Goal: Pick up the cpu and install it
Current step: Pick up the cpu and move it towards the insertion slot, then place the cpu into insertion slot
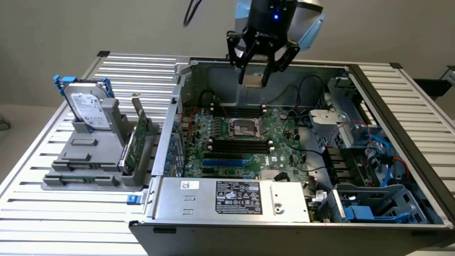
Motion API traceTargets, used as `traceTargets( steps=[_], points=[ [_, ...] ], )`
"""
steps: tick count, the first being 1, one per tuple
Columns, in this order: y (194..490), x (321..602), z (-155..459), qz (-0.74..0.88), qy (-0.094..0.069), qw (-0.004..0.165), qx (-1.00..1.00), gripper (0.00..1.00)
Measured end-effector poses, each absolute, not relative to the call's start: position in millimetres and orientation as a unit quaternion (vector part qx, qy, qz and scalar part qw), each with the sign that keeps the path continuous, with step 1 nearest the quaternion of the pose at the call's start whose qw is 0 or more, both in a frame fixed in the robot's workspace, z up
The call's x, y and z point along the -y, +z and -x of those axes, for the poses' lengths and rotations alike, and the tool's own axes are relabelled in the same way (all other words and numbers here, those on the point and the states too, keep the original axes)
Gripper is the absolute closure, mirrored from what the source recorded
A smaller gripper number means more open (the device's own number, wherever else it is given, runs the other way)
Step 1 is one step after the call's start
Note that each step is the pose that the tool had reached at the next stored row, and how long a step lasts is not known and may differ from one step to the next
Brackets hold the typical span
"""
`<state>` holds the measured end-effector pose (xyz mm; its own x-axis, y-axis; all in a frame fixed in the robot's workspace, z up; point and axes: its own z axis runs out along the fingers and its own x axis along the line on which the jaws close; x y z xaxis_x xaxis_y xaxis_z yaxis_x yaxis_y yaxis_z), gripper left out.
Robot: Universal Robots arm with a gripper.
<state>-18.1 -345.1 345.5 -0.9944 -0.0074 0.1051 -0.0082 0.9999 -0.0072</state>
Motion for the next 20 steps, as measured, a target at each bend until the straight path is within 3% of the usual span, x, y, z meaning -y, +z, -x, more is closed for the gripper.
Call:
traceTargets(
  steps=[5, 20],
  points=[
    [325, 342, 18, -0.004, 0.003, 0.047, 0.999, 0.45],
    [325, 342, 17, -0.004, 0.003, 0.047, 0.999, 0.45]
  ],
)
